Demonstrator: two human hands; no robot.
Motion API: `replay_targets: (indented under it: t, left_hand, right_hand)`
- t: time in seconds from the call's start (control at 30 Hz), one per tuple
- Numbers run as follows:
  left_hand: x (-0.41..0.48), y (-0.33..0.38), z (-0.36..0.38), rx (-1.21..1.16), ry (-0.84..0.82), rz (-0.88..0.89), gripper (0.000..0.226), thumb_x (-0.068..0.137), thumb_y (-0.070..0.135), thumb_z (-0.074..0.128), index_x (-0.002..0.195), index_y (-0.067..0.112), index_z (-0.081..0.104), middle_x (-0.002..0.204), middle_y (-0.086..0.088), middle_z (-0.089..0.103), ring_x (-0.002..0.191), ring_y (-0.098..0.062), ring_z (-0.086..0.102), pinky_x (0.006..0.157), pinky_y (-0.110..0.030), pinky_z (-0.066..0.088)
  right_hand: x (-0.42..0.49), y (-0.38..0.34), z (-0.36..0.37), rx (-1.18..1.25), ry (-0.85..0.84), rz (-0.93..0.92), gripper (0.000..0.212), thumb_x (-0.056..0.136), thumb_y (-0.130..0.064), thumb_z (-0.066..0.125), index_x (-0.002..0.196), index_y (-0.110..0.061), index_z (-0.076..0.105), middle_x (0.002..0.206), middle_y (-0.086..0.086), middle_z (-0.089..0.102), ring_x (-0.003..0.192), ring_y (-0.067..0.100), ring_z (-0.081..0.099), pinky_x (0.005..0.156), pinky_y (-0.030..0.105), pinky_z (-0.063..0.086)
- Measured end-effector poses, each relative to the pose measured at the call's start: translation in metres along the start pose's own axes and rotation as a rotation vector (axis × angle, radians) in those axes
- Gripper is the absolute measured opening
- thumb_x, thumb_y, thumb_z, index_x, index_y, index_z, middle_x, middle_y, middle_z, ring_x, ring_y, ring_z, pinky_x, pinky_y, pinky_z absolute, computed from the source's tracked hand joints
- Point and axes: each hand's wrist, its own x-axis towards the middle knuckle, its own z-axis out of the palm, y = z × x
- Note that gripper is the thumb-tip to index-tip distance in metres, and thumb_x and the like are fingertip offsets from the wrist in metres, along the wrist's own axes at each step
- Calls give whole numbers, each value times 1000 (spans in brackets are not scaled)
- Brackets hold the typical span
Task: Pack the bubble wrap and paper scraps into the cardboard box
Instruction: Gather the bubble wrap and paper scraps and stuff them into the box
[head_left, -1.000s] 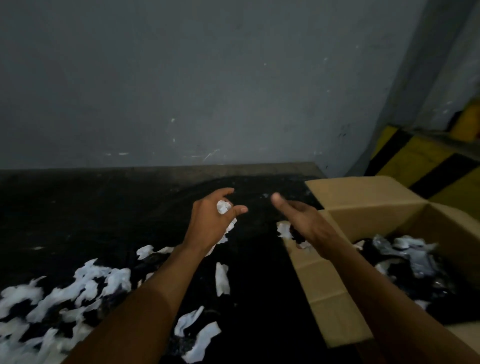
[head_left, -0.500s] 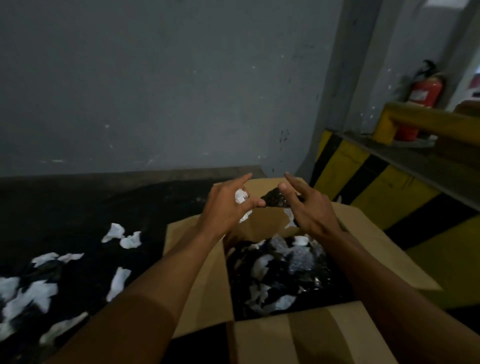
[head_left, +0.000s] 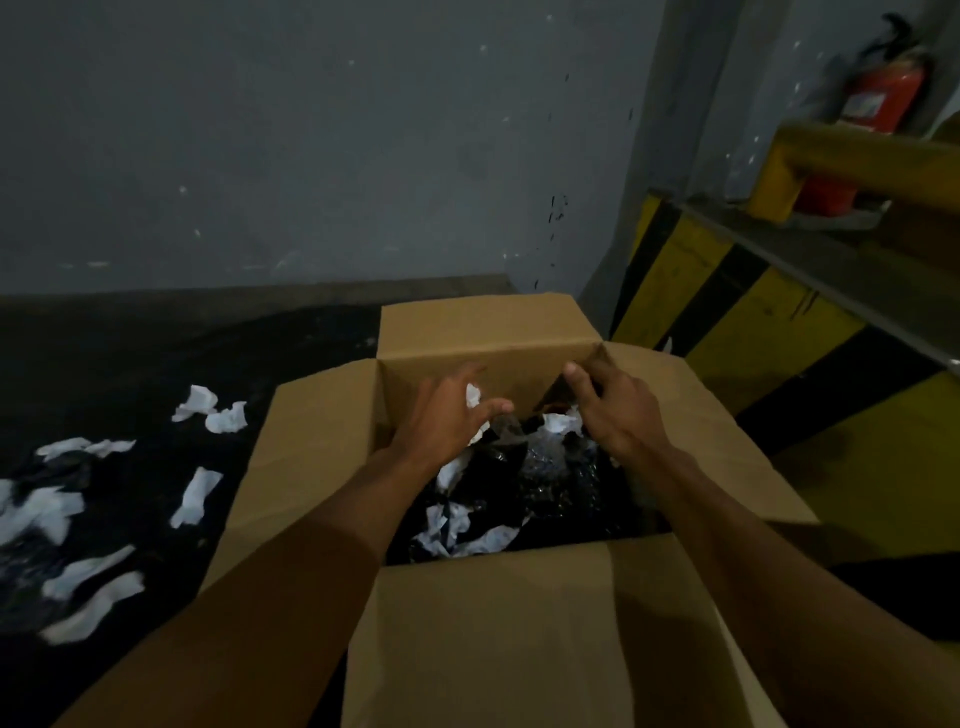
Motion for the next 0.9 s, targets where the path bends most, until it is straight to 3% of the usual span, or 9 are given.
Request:
replay_targets:
  t: [0.07,0.2,0.3,0.4,0.47,0.6,0.73,0.83,0.9]
  left_hand:
    - [-2,-8,6,57,-3,-51,58,86,49,64,134,20,51,124,-10,63,114,-30,56,88,-33,44]
    - [-1,-19,10,109,-14,-85,45,94,34,57,133,15,45,127,-13,57,116,-32,53,92,-37,44]
    - [5,-19,12,211,5,-69,49,94,46,49,133,16,41,135,-10,48,125,-30,43,102,-46,37]
    - [11,-16,11,295,-20,-124,54,92,55,40,138,26,38,149,-6,25,138,-30,22,112,-53,22]
    - [16,-18,10,299,-56,-134,49,94,49,38,139,28,37,152,-3,16,140,-30,18,113,-54,20]
    - [20,-22,8,211,-46,-38,52,94,16,52,143,24,36,150,-6,33,126,-30,46,102,-46,41]
    - [19,-21,4,176,-27,-51,48,96,13,47,143,19,37,129,-9,59,108,-29,60,92,-42,49]
    - [18,-25,1,178,-31,-48,65,85,-7,45,144,20,36,132,-11,57,108,-27,59,93,-36,48]
    - [17,-29,0,177,-27,-31,77,81,-14,49,146,24,33,148,-10,40,125,-24,48,101,-24,37]
  right_hand:
    - [3,5,13,-43,-7,-29,40,100,-45,35,99,-20,66,95,13,67,93,33,58,78,35,39]
    - [12,17,31,-184,-103,9,33,96,-46,39,111,-31,64,114,9,55,112,32,44,98,45,35]
    - [15,14,31,-217,-138,13,38,97,-50,37,115,-31,64,123,7,49,116,34,39,102,48,33]
    - [21,6,27,-183,-137,6,34,99,-33,39,123,-23,60,133,10,49,122,36,40,107,50,30]
    - [25,5,25,-111,-176,-30,41,92,-13,47,133,-19,50,138,15,47,123,37,42,104,46,36]
    - [28,1,21,-7,-173,-36,54,86,-1,56,137,-16,44,141,14,42,119,34,48,96,43,44]
    - [29,-5,22,28,-73,-12,30,94,-12,47,123,-13,56,103,17,67,92,34,62,77,38,49]
    - [26,-8,19,11,-46,-21,35,85,-4,51,117,-15,59,102,14,67,96,35,62,85,44,49]
    - [24,-10,17,8,-55,-39,47,74,4,57,116,-16,56,106,12,62,103,33,58,90,49,46]
